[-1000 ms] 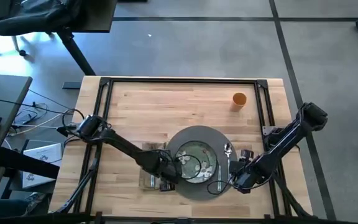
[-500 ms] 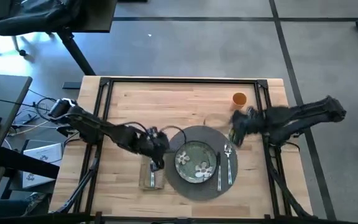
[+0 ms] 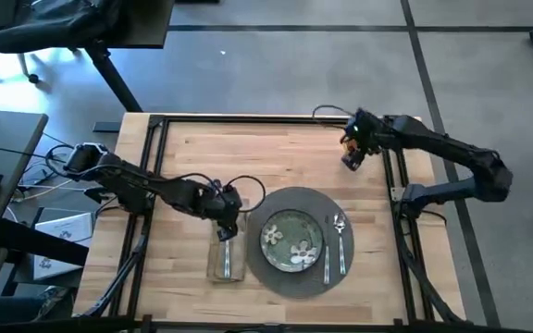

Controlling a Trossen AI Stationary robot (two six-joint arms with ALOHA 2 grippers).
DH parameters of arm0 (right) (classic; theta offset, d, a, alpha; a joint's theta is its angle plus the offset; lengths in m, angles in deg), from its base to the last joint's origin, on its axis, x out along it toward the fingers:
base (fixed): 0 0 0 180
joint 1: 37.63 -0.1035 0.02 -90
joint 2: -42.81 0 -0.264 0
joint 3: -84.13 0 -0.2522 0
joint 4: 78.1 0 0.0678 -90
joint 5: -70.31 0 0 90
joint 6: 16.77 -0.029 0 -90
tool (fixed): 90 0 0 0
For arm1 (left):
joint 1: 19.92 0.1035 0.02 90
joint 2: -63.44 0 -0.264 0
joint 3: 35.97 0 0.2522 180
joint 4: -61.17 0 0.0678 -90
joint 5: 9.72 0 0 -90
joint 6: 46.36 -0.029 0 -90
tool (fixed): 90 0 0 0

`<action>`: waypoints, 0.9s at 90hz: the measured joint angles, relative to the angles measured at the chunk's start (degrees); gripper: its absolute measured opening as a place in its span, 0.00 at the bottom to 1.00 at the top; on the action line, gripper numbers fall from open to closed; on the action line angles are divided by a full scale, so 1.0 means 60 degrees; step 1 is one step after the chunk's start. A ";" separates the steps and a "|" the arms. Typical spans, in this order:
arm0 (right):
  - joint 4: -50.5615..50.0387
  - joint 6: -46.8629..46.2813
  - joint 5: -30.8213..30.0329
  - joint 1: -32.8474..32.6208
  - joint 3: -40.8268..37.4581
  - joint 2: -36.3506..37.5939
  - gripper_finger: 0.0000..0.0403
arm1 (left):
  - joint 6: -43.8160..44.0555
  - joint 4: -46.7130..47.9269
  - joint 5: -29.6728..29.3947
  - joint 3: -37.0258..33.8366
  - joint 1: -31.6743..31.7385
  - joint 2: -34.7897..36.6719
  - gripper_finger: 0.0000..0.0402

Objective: Set table place
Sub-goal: Put the orange cup to the top of the gray placemat

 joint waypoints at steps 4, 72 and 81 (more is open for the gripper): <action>0.0119 0.0294 0.0341 0.0334 0.0000 -0.0306 0.56 | -0.0001 -0.0066 0.0001 -0.0003 0.0000 0.0000 0.19; 0.0367 0.1239 0.0977 0.1033 -0.0007 -0.2575 0.03 | 0.0004 -0.0031 0.0050 -0.0006 -0.0055 0.0007 0.19; 0.0035 0.1292 0.1456 0.0654 0.0075 -0.2145 0.01 | 0.0003 -0.0031 0.0044 -0.0006 -0.0051 0.0007 0.19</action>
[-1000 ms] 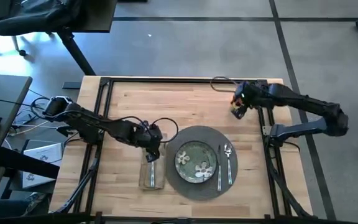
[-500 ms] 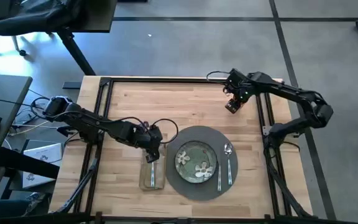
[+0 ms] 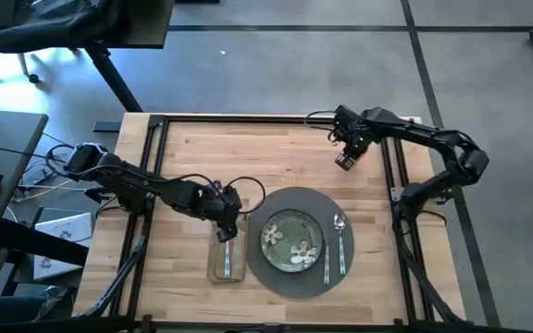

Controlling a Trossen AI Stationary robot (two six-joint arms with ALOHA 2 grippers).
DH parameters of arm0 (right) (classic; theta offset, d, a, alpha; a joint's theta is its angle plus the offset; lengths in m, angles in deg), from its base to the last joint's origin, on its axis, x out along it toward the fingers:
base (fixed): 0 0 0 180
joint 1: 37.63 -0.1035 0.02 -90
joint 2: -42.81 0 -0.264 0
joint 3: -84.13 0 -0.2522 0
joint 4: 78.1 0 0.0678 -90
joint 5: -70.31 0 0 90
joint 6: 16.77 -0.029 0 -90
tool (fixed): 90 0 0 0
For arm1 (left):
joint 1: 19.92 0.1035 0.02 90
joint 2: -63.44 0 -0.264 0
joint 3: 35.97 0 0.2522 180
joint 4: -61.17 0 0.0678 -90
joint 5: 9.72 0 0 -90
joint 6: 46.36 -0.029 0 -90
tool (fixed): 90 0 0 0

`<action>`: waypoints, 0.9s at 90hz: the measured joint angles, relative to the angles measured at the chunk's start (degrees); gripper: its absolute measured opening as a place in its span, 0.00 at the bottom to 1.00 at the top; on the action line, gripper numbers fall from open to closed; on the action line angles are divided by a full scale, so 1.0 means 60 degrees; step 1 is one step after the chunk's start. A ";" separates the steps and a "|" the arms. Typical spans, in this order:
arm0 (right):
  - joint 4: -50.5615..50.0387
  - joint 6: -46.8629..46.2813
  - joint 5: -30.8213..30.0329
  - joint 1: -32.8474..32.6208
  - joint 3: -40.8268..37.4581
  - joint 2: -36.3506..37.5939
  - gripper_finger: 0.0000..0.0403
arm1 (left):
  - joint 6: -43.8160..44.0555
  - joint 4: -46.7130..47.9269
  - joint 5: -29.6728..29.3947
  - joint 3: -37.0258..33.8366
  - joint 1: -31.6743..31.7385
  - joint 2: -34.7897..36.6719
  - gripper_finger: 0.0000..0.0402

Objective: Set table place
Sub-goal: Put the orange cup to the top of the gray placemat

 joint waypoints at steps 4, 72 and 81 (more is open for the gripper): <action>-0.0032 -0.0012 0.0279 -0.0312 0.0078 0.0278 0.00 | 0.0000 0.0005 -0.0020 0.0000 0.0000 0.0000 0.19; 0.1002 -0.1572 -0.0329 -0.3925 -0.0068 -0.0263 0.00 | 0.0087 -0.0048 -0.0025 0.0000 0.0004 0.0000 0.19; 0.1093 -0.1569 -0.0351 -0.3925 -0.0064 -0.0251 0.03 | 0.0149 -0.0071 0.0004 0.0000 0.0004 0.0000 0.19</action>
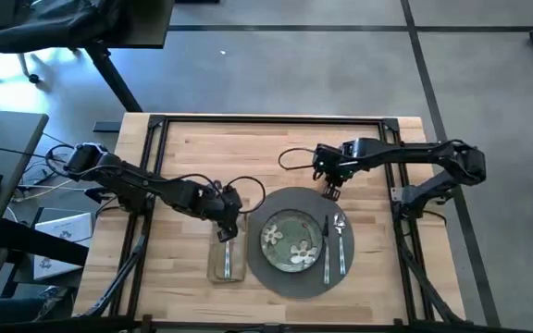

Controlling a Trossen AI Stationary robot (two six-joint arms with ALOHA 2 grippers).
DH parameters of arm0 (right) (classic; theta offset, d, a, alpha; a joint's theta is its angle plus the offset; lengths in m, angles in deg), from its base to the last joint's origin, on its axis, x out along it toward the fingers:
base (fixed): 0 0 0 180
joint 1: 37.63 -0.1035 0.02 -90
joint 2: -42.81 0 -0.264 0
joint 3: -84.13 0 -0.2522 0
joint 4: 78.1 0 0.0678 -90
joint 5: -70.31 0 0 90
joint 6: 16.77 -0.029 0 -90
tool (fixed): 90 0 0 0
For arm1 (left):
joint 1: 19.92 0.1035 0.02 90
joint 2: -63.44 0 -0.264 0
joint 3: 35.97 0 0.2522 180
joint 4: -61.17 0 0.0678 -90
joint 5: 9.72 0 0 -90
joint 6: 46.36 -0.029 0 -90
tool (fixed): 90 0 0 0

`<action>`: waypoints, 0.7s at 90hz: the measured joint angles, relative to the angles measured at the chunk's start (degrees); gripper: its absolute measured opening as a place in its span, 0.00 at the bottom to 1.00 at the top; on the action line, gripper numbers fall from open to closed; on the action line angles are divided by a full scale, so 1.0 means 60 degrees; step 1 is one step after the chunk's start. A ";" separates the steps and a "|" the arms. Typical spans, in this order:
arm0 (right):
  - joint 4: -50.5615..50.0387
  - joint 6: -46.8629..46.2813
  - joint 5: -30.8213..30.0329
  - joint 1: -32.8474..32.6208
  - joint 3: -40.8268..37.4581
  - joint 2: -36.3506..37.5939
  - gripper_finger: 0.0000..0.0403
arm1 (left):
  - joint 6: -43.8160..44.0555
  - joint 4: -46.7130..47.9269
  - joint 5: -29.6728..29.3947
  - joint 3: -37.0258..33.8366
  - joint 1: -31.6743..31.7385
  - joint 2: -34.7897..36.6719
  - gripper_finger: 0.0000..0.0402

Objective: Set table place
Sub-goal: Put the orange cup to the top of the gray placemat, then return to Home Position

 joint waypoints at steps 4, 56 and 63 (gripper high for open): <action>-0.0031 0.0009 0.0077 0.0000 0.0000 0.0044 0.05 | -0.0014 -0.0015 0.0062 0.0000 0.0000 0.0000 0.19; -0.2279 0.0769 0.0333 -0.0288 0.2701 0.1156 0.44 | -0.2691 0.0060 -0.0960 0.0965 0.0073 0.1885 0.13; -0.1701 0.0835 0.0800 -0.0388 0.2551 0.1868 0.44 | -0.3004 0.0053 -0.1069 0.0910 0.0084 0.2699 0.09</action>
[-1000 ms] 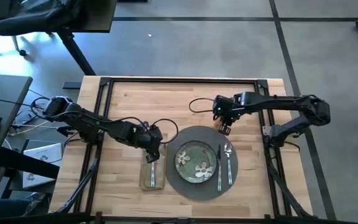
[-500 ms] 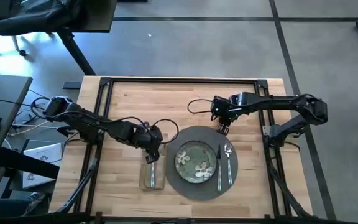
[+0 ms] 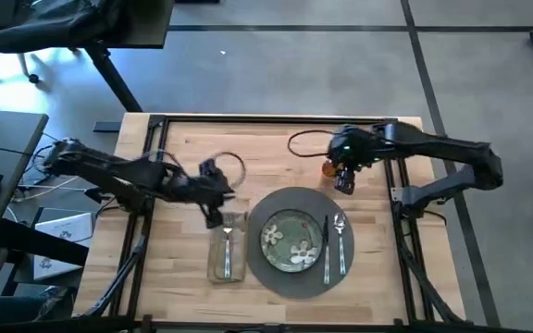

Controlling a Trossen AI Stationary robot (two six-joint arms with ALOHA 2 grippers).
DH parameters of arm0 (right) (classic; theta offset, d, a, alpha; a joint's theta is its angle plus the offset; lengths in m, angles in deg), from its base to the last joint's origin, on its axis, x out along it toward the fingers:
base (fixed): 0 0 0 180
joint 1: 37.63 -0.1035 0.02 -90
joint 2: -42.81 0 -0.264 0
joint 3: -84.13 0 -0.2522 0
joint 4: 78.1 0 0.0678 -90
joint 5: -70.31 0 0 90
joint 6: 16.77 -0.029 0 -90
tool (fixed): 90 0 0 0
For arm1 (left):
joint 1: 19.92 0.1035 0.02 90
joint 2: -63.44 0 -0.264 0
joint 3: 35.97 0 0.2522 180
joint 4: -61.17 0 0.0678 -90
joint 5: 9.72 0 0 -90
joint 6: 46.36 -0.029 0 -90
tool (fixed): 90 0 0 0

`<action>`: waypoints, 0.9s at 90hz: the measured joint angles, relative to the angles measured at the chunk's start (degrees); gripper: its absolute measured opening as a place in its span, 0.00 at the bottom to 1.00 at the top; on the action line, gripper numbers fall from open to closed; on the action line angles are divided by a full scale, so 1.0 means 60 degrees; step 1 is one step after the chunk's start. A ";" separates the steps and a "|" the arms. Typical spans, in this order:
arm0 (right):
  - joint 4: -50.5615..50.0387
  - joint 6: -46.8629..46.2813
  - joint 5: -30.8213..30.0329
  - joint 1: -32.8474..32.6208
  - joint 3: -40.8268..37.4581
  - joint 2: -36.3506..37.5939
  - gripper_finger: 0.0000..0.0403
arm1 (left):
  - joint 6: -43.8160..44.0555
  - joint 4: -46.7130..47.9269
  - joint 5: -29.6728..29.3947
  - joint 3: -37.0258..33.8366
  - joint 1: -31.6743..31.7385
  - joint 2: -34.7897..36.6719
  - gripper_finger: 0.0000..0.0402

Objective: Set table place
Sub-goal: Return to Home Position

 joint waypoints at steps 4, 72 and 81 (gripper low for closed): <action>0.0441 -0.0031 0.0297 -0.0059 -0.0286 0.0487 0.43 | -0.0209 -0.0061 -0.0019 -0.0172 0.0000 0.0493 0.05; 0.8865 -0.2793 0.0329 -0.0741 -0.9181 0.9487 0.00 | 0.0187 -0.3148 0.0799 -0.5738 0.0488 0.6361 0.00; 0.8946 -0.2950 0.0149 -0.0741 -0.9531 0.9981 0.00 | 0.0888 -0.3078 0.0237 -0.6112 0.0488 0.6620 0.00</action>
